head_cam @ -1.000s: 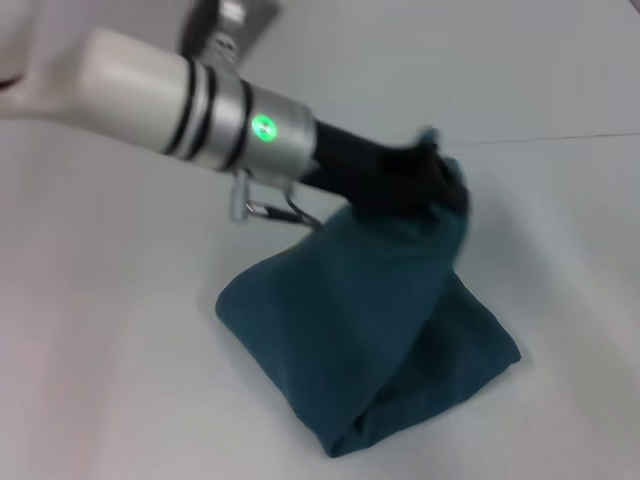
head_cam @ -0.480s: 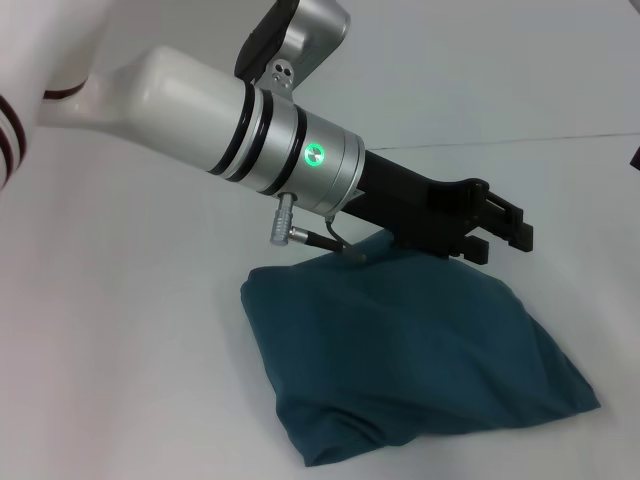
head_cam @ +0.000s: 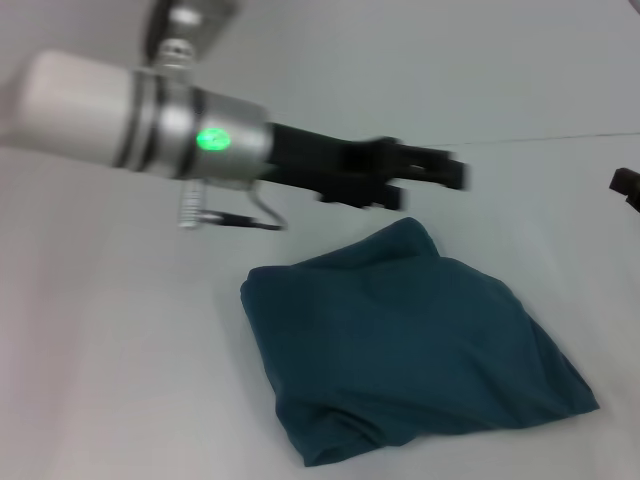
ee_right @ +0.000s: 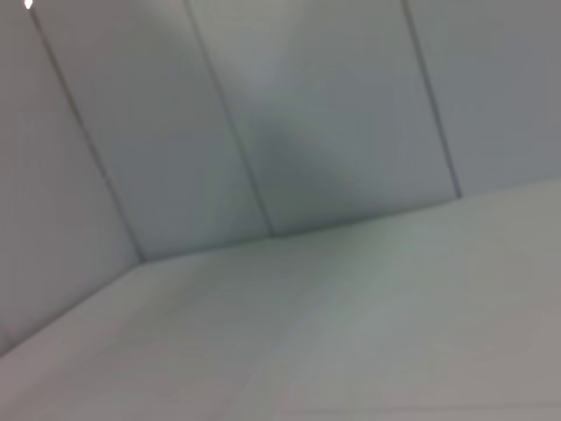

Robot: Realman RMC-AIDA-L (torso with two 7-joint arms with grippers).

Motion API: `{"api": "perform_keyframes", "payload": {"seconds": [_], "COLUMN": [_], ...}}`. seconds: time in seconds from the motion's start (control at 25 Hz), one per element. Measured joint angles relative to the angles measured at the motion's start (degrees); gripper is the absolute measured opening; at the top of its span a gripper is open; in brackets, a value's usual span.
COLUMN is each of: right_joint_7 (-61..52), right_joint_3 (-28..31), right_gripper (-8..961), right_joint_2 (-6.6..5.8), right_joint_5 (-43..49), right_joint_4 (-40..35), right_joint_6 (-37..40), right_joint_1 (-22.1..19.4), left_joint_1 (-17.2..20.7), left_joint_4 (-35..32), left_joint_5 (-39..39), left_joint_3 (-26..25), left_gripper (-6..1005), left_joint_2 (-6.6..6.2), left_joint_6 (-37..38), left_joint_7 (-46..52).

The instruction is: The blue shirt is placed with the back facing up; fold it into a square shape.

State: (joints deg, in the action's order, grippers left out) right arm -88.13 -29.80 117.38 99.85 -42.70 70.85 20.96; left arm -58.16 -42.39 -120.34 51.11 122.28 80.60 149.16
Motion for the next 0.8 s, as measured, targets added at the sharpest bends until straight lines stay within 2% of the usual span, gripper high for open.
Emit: {"api": "perform_keyframes", "payload": {"seconds": [0.16, 0.28, 0.44, 0.48, 0.68, 0.8], "right_joint_7": [-13.2, -24.2, -37.0, -40.6, -45.9, -48.5], "right_joint_3": [0.0, 0.0, -0.4, -0.4, -0.4, -0.4], "right_gripper": [-1, 103, 189, 210, 317, 443], "right_joint_2": [-0.45, -1.35, -2.52, -2.7, -2.46, -1.84], "right_joint_5": [10.8, 19.2, 31.9, 37.3, 46.1, 48.3], "right_joint_4": [-9.3, -16.1, -22.4, -23.5, -23.5, -23.2], "right_joint_6": [4.5, 11.1, 21.1, 24.6, 29.1, 29.2], "right_joint_1": [1.3, 2.9, 7.4, 9.6, 12.9, 13.2], "left_joint_1": [5.3, 9.2, 13.8, 15.1, 19.0, 20.7], "left_joint_4": [-0.3, -1.0, -3.6, -4.6, -8.1, -9.7], "left_joint_5": [4.1, 6.1, 6.0, 5.9, 5.4, 4.8], "left_joint_3": [-1.9, -4.5, -8.4, -9.0, -9.7, -9.8], "left_gripper": [888, 940, 962, 962, 959, 959], "left_joint_2": [-3.01, -4.33, -4.77, -4.82, -4.92, -4.83], "left_joint_6": [3.2, 6.7, 11.5, 12.6, 16.0, 17.0], "left_joint_7": [-7.2, -14.5, -22.5, -24.0, -27.5, -28.5]}}
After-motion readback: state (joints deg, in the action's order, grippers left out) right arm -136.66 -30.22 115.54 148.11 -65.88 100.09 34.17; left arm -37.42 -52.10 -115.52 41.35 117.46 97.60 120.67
